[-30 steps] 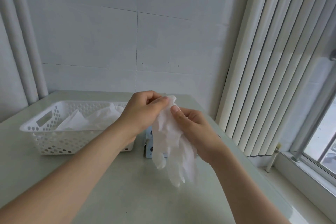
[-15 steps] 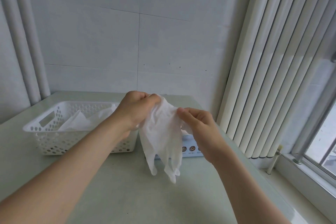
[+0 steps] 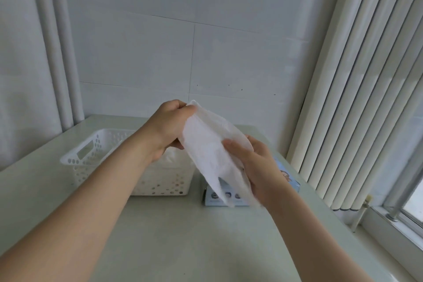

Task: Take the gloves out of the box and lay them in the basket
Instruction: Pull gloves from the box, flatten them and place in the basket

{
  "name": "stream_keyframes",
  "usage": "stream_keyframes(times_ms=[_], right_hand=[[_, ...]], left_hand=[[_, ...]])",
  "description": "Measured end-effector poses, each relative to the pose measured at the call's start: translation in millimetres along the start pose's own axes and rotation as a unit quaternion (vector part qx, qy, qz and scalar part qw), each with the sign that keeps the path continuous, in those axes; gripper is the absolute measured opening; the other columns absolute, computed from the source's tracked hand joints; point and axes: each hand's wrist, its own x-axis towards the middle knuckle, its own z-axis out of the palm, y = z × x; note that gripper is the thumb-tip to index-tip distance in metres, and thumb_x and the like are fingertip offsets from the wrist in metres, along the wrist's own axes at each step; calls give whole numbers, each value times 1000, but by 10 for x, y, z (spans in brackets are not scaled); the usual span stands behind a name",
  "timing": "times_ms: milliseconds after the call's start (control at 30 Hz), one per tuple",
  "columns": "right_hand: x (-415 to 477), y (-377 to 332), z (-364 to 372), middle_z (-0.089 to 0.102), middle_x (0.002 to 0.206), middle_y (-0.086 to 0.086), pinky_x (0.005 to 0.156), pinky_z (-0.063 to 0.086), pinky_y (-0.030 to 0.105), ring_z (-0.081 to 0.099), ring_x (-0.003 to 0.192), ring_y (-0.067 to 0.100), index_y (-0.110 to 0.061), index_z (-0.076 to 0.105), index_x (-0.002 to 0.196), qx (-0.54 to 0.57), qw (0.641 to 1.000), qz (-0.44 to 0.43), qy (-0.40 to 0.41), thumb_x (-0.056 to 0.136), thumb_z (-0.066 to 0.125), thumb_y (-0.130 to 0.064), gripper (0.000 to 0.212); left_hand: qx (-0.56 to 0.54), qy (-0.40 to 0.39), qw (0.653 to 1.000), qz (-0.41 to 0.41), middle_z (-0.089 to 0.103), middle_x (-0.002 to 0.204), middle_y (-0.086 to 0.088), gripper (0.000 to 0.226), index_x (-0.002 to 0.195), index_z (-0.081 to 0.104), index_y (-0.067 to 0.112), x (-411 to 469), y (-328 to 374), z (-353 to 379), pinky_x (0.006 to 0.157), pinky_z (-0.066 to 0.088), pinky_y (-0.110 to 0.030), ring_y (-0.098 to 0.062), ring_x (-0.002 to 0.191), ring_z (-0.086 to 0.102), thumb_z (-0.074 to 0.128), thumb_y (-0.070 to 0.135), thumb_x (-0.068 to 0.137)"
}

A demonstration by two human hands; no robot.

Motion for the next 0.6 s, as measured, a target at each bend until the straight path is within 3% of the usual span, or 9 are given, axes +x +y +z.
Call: stream_keyframes(times_ms=[133, 267, 333, 400, 467, 533, 600], right_hand=[[294, -113, 249, 80, 95, 16, 78, 60, 49, 73, 78, 30, -8, 68, 114, -41, 999, 11, 2, 96, 78, -21, 24], [589, -215, 579, 79, 83, 10, 60, 59, 36, 70, 66, 23, -10, 71, 108, -155, 988, 3, -19, 95, 79, -20, 18], [728, -232, 723, 77, 82, 8, 58, 58, 33, 69, 64, 22, -12, 71, 108, -214, 976, 9, -36, 95, 79, -21, 18], [858, -229, 875, 75, 84, 9, 63, 59, 36, 66, 67, 24, -14, 71, 109, -267, 962, 21, -55, 93, 81, -22, 21], [959, -207, 1019, 69, 78, 10, 61, 53, 31, 60, 61, 21, -15, 70, 112, -329, 941, 37, -71, 91, 81, -22, 24], [1021, -179, 1115, 66, 70, 8, 46, 43, 17, 53, 40, 13, -16, 68, 114, -400, 913, 36, -73, 91, 79, -19, 26], [1084, -122, 1185, 70, 84, 10, 40, 40, 13, 58, 37, 7, -16, 67, 113, -453, 890, 2, -54, 89, 81, -18, 28]], left_hand=[[69, 60, 996, -8, 58, 88, -10, 34, 99, 58, 4, 111, -95, -259, 47, 48, -28, -27, 75, 56, 48, 36, 106], [197, 110, 974, -2, 42, 81, -7, 26, 96, 49, 13, 176, -246, -551, 42, 47, -26, -24, 70, 46, 37, 32, 109], [257, 103, 960, -36, 48, 83, -3, 35, 123, 50, 3, 193, -322, -693, 46, 46, -27, -21, 69, 52, 34, 32, 111], [324, 87, 938, -83, 55, 95, -6, 51, 153, 25, 0, 186, -386, -811, 48, 48, -28, -22, 75, 61, 31, 27, 111], [379, 81, 916, -109, 56, 109, -12, 58, 159, 9, 2, 186, -475, -898, 51, 49, -30, -28, 80, 65, 31, 21, 110], [417, 93, 895, -126, 55, 119, -18, 58, 158, 9, 3, 203, -572, -945, 58, 55, -35, -33, 88, 65, 35, 16, 108], [455, 102, 873, -144, 57, 122, -22, 57, 154, 14, 0, 224, -652, -988, 79, 60, -45, -37, 99, 65, 39, 9, 104]])
